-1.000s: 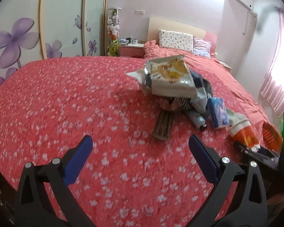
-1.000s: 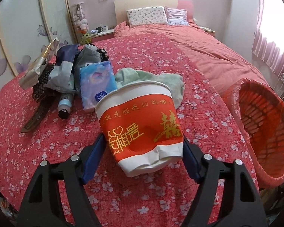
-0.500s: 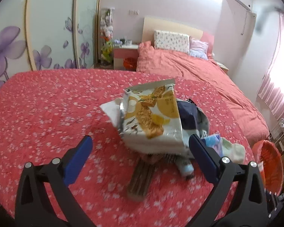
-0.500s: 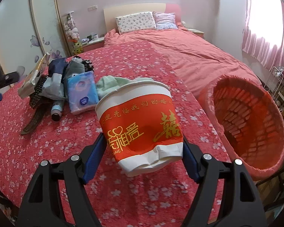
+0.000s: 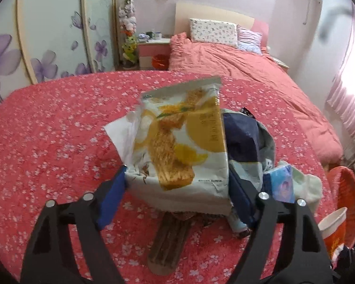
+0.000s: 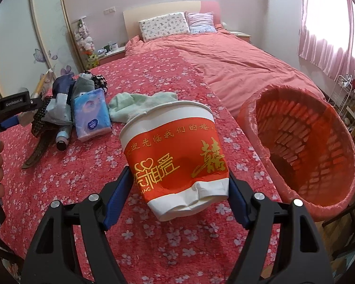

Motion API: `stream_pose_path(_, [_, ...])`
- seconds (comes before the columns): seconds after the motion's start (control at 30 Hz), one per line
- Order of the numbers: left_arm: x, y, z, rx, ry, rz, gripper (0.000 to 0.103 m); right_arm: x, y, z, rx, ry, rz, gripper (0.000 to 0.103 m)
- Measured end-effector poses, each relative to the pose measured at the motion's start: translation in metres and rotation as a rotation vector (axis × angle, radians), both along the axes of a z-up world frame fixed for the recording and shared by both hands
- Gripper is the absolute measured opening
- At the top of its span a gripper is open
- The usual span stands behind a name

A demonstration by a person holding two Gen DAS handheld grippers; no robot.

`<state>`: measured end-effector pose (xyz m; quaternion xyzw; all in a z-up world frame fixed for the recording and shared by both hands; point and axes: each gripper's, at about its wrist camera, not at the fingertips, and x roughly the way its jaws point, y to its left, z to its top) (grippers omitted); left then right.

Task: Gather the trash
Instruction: 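Lift the paper cup with the right tool while the left tool grasps the snack wrapper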

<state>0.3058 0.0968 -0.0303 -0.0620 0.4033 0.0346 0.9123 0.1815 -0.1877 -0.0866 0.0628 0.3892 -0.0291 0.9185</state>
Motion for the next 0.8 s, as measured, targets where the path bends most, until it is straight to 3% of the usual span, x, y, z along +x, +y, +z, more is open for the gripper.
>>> stream_pose_path(0.4, [-0.021,0.011,0.014,-0.034,-0.064,-0.033,0.076,-0.008,-0.007,0.012,0.023,-0.036,-0.013,0.074])
stream_pose_path(0.8, [-0.056,-0.025,0.046,-0.016,-0.131,-0.142,0.076,-0.025,-0.029,0.044,0.021,-0.14,-0.073,0.074])
